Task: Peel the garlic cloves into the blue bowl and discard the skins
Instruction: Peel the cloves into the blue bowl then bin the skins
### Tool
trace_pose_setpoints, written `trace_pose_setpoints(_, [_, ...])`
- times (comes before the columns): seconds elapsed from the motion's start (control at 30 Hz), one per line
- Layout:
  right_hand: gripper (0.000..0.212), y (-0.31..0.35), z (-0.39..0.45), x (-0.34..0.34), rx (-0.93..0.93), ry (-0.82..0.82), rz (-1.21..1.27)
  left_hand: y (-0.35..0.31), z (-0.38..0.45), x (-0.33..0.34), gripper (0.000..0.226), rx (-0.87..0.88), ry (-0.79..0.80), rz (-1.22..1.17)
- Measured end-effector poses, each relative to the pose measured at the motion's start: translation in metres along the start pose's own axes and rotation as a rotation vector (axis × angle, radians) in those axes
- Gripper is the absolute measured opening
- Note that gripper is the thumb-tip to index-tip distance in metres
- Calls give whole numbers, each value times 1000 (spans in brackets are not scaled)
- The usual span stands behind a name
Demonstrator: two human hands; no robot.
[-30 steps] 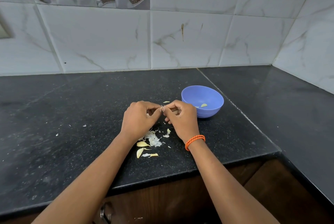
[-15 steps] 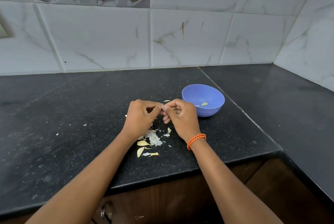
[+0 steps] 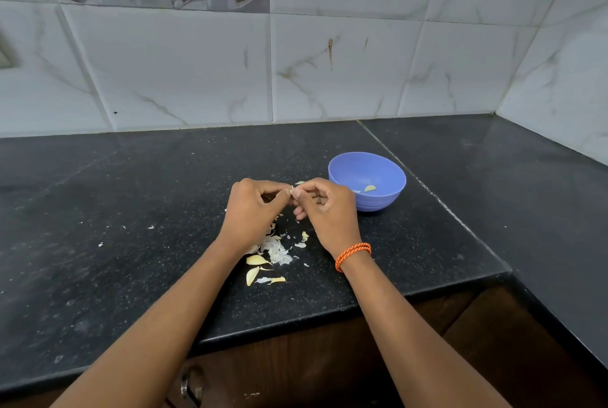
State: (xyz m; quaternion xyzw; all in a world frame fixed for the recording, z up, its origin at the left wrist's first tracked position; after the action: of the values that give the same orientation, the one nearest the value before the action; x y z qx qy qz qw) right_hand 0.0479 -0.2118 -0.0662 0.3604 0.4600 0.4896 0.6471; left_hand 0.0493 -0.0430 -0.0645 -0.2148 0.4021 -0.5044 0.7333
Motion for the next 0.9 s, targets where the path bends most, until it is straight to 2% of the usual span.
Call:
trace_pose_setpoints(0.13, [6, 0, 2, -5, 5, -43, 39, -2, -1, 1, 27, 77, 52, 90])
trace_pose_setpoints(0.23, [8, -1, 2, -5, 0, -50, 15, 4, 0, -2, 36, 62, 70, 175])
trace_pose_setpoints(0.33, [12, -1, 2, -3, -24, -60, -41, 5, 1, -4, 36, 81, 73, 200])
trace_pose_setpoints(0.5, [9, -2, 2, 3, -14, 8, -61, 6, 2, -6, 23, 62, 52, 181])
trace_pose_setpoints(0.7, [6, -3, 2, 2, 44, 21, 34, 1, -1, -11, 4, 20, 37, 80])
trace_pose_setpoints(0.9, [9, -3, 3, 2, 53, 39, 43, 2, -1, -9, 7, 47, 58, 114])
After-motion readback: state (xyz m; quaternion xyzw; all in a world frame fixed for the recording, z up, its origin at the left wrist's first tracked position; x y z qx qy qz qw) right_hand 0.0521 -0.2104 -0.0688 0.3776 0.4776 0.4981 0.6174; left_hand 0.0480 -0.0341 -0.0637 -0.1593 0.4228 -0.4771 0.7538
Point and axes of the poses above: each hand's wrist, its own z-axis towards the middle knuckle, its own x-axis out of the palm, y = z × x, the point moved 5 cm from there along z, towards the middle knuckle, and after that the axes turned 9 degrees about x, right-handed, at the moved point
